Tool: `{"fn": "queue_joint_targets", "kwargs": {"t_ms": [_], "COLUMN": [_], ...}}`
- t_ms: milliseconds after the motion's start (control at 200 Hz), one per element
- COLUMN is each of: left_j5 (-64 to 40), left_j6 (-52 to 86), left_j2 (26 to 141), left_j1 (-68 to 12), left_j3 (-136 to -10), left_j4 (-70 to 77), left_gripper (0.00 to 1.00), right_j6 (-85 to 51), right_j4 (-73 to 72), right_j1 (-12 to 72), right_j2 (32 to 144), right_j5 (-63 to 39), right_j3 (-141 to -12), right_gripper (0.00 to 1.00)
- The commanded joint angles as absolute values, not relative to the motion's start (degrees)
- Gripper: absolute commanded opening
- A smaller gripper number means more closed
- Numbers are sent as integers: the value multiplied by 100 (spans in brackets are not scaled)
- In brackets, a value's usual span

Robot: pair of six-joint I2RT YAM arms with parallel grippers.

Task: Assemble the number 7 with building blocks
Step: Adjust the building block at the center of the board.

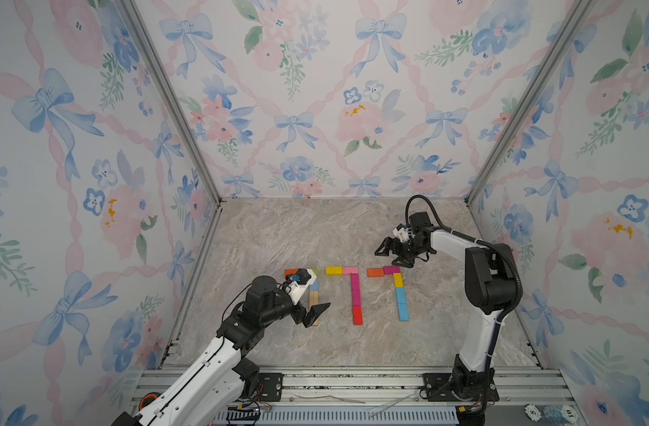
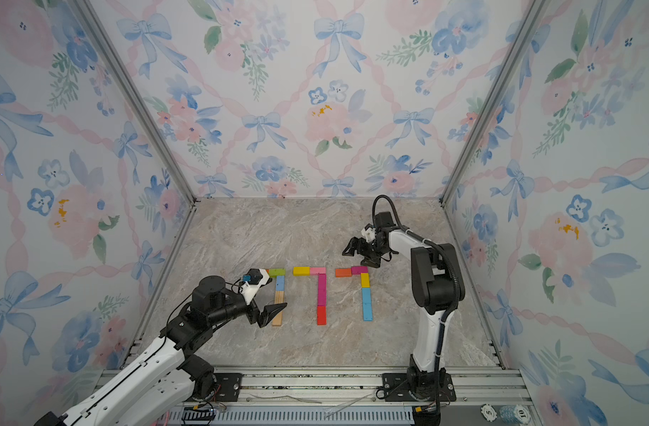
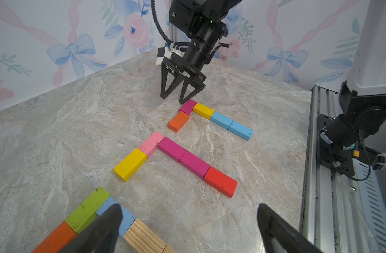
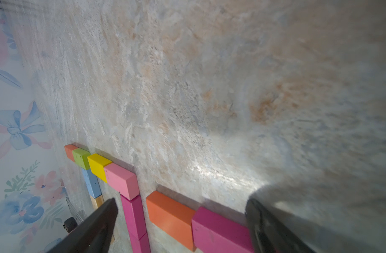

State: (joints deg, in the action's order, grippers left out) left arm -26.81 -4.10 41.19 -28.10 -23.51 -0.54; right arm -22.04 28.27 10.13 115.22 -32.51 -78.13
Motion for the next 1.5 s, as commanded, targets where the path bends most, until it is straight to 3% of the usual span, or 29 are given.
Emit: {"fn": "queue_joint_targets", "kwargs": {"t_ms": [0, 600, 1495], "left_j5": [-2663, -2602, -2602], "left_j6": [-466, -461, -458], "left_j2": [4088, 4042, 4054], "left_j1": [-2826, -2852, -2856], "left_j3": [-2331, -2320, -2334], "left_j4": [-114, -125, -141], "left_gripper": [98, 98, 98], "right_j6": [-2286, -1243, -1143], "right_j4": [3139, 4309, 4219], "right_j1": [975, 1251, 1395], "right_j2": [11514, 12128, 11927], "right_j5": [-2973, -3062, -3103], "right_j3": [-7572, -8856, -8306], "right_gripper": [93, 93, 93]}}
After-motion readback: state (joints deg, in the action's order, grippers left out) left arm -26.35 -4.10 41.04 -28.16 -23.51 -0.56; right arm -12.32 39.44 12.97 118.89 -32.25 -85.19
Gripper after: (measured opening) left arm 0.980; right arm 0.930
